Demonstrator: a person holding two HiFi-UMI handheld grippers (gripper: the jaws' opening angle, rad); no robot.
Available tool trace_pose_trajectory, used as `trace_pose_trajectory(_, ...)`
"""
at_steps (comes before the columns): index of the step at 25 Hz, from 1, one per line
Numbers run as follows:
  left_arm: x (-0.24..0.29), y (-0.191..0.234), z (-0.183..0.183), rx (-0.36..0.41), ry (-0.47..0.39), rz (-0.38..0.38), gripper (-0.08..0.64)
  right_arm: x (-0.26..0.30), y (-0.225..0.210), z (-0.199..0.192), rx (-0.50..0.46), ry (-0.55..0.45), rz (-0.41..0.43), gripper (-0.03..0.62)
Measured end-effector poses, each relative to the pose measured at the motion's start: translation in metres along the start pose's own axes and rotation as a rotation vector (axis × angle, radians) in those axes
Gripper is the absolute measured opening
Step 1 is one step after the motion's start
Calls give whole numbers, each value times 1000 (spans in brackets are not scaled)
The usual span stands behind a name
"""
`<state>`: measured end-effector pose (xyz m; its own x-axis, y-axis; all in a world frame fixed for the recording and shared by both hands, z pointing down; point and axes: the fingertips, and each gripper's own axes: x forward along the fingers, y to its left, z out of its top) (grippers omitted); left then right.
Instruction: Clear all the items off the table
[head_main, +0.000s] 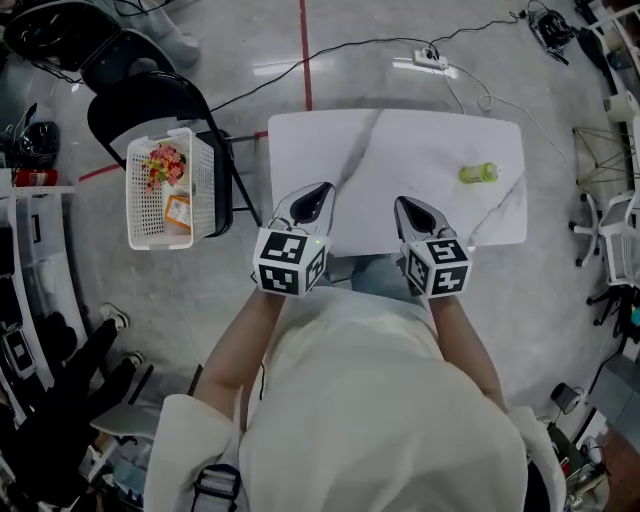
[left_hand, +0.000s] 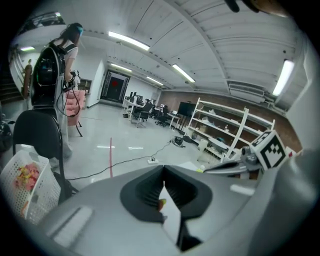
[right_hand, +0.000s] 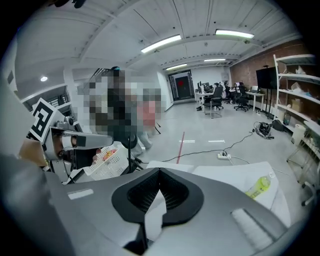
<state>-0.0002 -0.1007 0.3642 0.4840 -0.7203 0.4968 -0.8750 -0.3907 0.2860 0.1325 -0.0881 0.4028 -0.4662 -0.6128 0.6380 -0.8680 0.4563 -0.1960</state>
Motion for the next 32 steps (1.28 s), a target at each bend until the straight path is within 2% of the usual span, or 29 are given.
trace_pose_trajectory(5, 26, -25, -6, -43, -17, 30, 9, -5, -46, -12, 3, 21, -8, 0)
trace_pose_trajectory(12, 60, -65, -13, -37, -9, 28, 9, -15, -106, -31, 31, 30, -43, 0)
trace_pose_trajectory(21, 102, -107, -30, -48, 33, 38, 9, -20, -197, -76, 83, 66, -126, 21)
trace_pose_trajectory(29, 149, -136, -49, -61, 82, 51, 9, -9, -270, -115, 139, 111, -189, 93)
trace_pose_trajectory(32, 169, -147, -55, -69, 91, 56, 9, -2, -296, -130, 158, 138, -205, 150)
